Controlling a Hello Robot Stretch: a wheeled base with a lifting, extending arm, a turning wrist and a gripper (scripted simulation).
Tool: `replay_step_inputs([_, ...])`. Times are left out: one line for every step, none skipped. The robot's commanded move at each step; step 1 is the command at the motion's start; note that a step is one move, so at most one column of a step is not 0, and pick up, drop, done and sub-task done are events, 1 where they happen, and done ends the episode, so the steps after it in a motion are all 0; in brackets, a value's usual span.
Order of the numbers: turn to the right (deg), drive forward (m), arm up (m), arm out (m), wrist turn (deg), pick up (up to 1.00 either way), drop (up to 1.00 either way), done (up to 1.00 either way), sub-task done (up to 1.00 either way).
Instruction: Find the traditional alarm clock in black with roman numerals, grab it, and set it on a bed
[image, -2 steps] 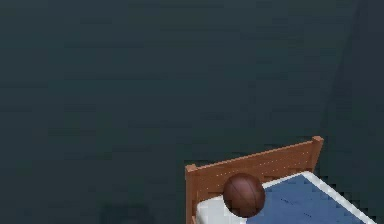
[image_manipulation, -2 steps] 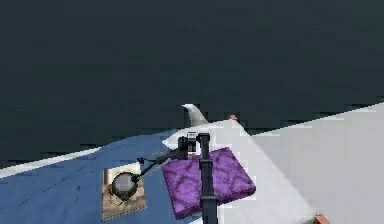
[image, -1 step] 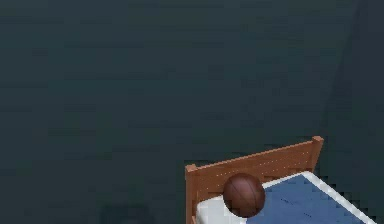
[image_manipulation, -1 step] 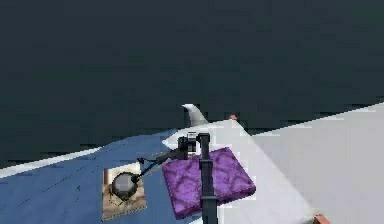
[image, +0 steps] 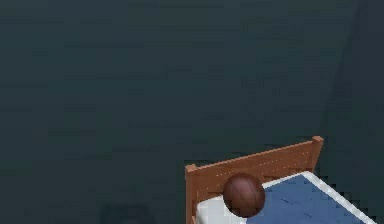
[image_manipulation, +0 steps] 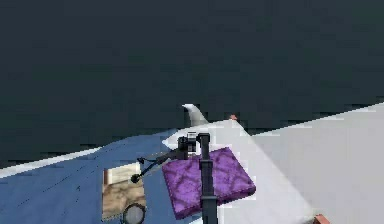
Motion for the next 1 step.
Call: replay_step_inputs([0.0, 0.00, 0.10, 0.00, 0.0, 0.00, 0.00, 0.00, 0.00])
